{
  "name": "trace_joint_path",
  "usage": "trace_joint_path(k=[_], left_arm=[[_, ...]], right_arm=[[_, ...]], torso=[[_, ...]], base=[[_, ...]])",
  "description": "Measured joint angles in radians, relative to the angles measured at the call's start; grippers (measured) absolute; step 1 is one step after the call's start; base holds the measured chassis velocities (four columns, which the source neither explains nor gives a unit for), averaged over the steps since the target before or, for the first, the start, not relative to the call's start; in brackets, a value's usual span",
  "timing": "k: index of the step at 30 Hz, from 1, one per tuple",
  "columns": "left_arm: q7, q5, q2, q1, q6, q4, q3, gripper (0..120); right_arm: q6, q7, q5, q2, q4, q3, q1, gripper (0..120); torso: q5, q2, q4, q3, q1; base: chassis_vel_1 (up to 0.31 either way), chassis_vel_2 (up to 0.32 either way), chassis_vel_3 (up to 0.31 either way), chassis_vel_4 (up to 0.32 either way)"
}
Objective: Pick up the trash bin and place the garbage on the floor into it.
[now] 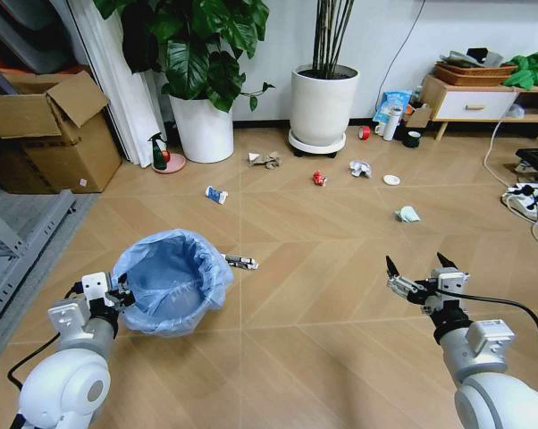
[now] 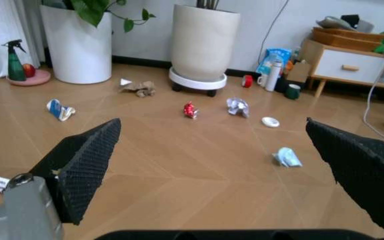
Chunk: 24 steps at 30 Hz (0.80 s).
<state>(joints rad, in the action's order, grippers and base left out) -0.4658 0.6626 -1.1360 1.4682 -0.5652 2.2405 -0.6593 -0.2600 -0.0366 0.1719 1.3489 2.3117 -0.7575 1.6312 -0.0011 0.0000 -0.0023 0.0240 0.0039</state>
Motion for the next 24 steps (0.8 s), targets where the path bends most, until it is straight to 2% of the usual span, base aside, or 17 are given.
trace_joint_path(k=[24], left_arm=[[0.000, -0.001, -0.003, 0.003, 0.006, 0.006, -0.005, 0]], right_arm=[[0.004, -0.012, -0.008, 0.003, 0.001, 0.004, 0.007, 100]], torso=[[0.0003, 0.000, -0.0001, 0.000, 0.000]], base=[[-0.032, 0.261, 0.026, -0.266]])
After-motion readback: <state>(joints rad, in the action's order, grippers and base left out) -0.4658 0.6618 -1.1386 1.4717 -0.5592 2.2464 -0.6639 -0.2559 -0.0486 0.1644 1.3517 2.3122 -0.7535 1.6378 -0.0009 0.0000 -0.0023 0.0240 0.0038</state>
